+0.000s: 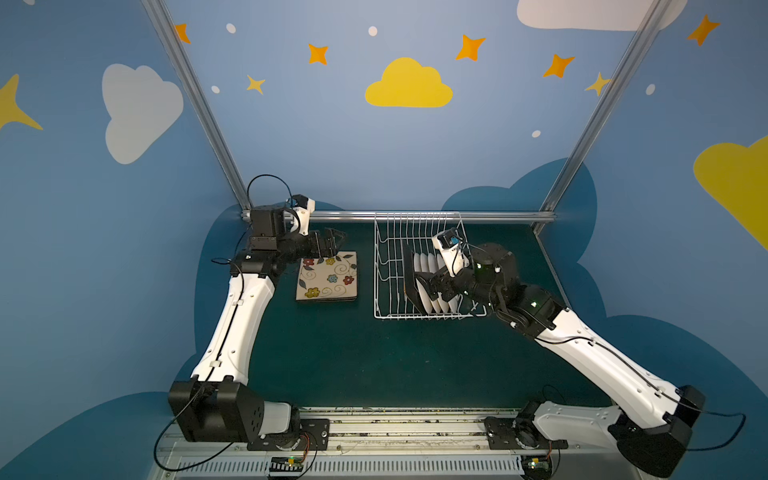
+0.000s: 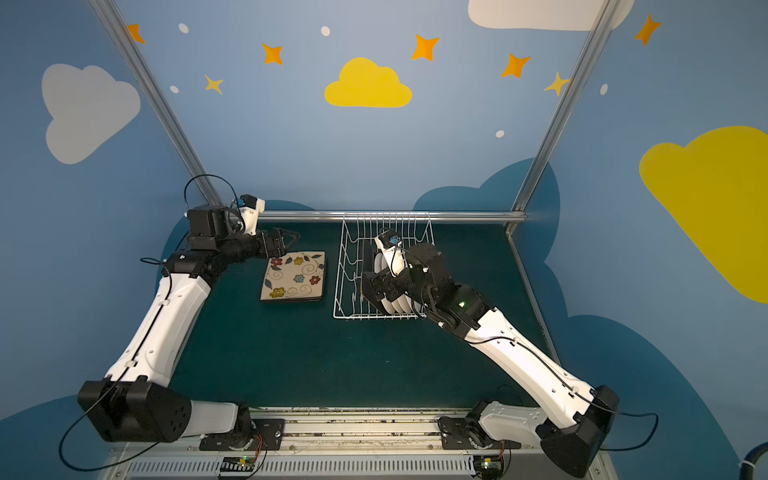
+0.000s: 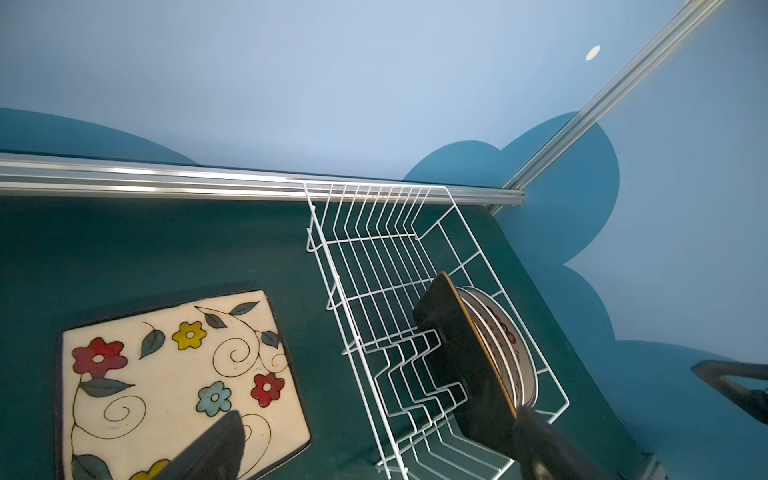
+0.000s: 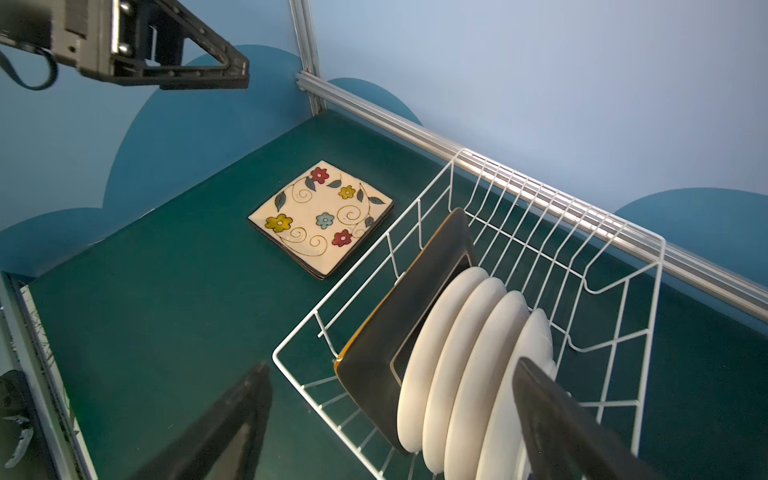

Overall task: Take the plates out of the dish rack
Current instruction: 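Move the left gripper to the dark square plate while the right gripper approaches it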

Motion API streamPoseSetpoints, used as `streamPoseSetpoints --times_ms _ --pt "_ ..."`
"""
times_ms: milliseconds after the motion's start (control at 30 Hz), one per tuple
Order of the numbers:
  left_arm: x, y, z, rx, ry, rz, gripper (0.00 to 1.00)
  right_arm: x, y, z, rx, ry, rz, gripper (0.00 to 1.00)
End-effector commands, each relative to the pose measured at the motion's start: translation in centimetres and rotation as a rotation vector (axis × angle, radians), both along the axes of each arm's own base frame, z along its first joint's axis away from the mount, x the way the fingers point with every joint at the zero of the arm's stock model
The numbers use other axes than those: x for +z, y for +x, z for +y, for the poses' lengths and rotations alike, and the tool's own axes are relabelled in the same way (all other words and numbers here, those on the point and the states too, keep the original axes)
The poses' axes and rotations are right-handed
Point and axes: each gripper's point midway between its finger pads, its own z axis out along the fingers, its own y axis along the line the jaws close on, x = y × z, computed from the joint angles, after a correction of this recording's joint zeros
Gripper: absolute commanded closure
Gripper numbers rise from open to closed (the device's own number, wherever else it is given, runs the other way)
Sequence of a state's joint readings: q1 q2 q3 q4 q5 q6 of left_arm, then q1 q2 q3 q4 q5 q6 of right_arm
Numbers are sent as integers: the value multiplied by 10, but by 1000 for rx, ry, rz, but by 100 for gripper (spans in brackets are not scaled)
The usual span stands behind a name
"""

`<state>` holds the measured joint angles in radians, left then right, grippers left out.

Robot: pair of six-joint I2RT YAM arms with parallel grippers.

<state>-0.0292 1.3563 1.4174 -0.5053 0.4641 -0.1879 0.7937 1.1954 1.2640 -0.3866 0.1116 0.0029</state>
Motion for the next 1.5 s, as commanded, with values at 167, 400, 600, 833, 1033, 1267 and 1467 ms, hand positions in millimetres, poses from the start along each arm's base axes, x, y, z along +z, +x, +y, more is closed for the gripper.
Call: streamPoseSetpoints --times_ms 167,400,600,833,1033,1267,1467 --pt "4 -35 -23 -13 66 2 0 -13 1 -37 -121 -57 40 10" --pt "-4 -49 -63 -76 49 31 0 -20 -3 -57 -150 -87 80 10" --pt "-14 -51 -91 -86 67 63 0 -31 -9 -67 -167 -83 150 10" --pt "-24 -47 -112 -106 86 118 2 -45 -12 -71 -179 -68 234 10" --pt "-43 -41 -130 -121 95 205 6 -56 -13 -67 -178 -41 292 10" --pt "-72 -33 -154 -125 55 309 13 -53 -11 -62 -157 13 251 10" --pt "-95 -24 -174 -134 34 369 21 -56 -12 -63 -164 12 260 10"
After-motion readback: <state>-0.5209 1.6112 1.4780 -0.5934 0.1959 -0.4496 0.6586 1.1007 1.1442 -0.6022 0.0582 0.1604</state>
